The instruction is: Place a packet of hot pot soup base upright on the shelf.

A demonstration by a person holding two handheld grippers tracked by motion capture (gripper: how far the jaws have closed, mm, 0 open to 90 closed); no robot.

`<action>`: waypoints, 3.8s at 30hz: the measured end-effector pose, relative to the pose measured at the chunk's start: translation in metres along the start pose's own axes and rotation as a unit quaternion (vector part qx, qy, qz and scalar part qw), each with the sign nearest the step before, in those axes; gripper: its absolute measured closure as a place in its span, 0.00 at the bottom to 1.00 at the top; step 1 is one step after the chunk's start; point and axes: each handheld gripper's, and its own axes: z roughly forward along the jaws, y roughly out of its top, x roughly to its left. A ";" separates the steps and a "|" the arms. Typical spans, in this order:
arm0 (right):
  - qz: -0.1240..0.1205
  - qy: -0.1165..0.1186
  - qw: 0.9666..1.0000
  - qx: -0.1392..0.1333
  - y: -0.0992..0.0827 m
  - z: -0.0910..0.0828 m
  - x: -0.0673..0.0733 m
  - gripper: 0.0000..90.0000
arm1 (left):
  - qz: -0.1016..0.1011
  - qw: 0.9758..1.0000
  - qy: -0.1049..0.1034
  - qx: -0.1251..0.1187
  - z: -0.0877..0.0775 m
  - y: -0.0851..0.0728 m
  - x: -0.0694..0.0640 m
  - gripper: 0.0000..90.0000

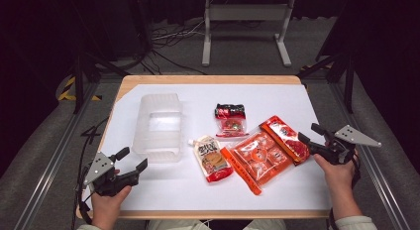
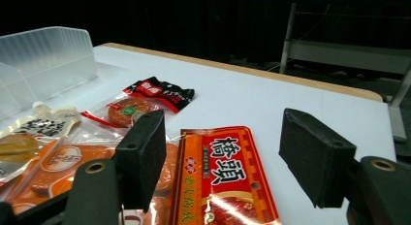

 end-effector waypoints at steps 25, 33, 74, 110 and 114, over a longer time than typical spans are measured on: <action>0.085 -0.008 0.991 0.104 -0.037 0.022 -0.030 0.31 | -0.004 1.000 0.005 -0.004 0.000 0.000 0.002 0.27; 0.103 0.000 0.983 0.154 -0.044 0.030 -0.031 0.31 | -0.004 1.000 0.005 -0.003 0.000 -0.001 0.002 0.27; 0.041 0.048 0.975 0.213 -0.036 0.041 -0.006 1.00 | -0.004 1.000 -0.009 0.002 0.003 -0.001 0.002 0.26; 0.009 0.081 0.993 0.088 0.056 -0.004 0.028 1.00 | 0.032 0.997 -0.071 -0.020 0.003 0.027 -0.032 0.32; 0.002 0.092 0.993 0.071 0.070 -0.008 0.038 1.00 | 0.033 0.996 -0.085 -0.002 0.009 0.030 -0.035 0.32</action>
